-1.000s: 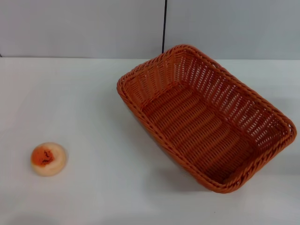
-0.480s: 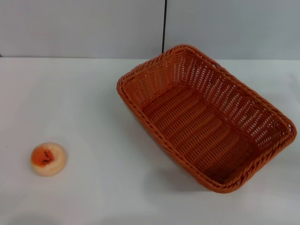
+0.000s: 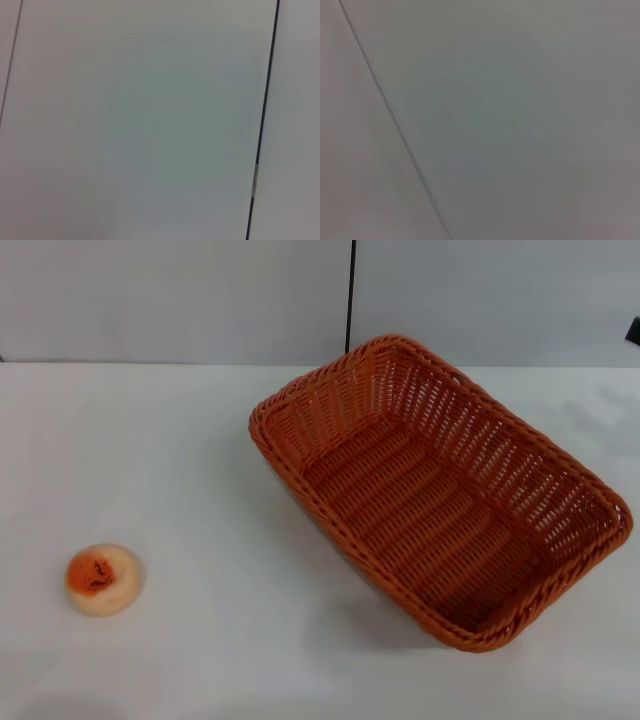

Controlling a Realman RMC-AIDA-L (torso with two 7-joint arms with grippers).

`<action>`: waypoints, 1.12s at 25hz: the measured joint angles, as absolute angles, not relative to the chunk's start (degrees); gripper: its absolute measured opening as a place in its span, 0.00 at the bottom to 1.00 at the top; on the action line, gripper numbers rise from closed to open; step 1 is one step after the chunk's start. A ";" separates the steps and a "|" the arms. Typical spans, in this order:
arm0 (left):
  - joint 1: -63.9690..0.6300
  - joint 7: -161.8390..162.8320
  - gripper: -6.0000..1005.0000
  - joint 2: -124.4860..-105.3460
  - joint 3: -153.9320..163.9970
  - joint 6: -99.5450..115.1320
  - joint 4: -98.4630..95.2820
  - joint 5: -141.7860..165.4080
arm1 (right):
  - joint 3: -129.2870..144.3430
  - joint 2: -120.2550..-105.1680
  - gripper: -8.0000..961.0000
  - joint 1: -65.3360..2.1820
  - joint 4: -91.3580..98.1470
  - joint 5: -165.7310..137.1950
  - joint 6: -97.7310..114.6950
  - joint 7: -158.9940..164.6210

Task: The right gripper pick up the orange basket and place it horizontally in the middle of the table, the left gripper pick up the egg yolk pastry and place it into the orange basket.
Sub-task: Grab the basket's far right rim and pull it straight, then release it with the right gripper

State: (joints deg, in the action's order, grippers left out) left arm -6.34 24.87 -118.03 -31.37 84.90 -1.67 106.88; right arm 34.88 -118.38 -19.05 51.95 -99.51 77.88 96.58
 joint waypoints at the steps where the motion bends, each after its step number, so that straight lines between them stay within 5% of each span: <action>1: -6.25 24.87 0.81 -118.04 -31.38 84.90 -1.67 106.88 | 34.85 -118.29 0.69 -19.54 55.19 -103.42 78.69 101.22; 15: -5.71 25.07 0.81 -118.20 -31.33 84.90 -1.67 107.01 | 28.38 -111.11 0.69 -34.25 64.82 -137.02 102.60 133.17; 28: -5.45 25.11 0.80 -118.22 -31.38 85.12 -1.58 107.14 | 34.73 -110.99 0.69 -38.58 48.78 -138.69 92.11 130.32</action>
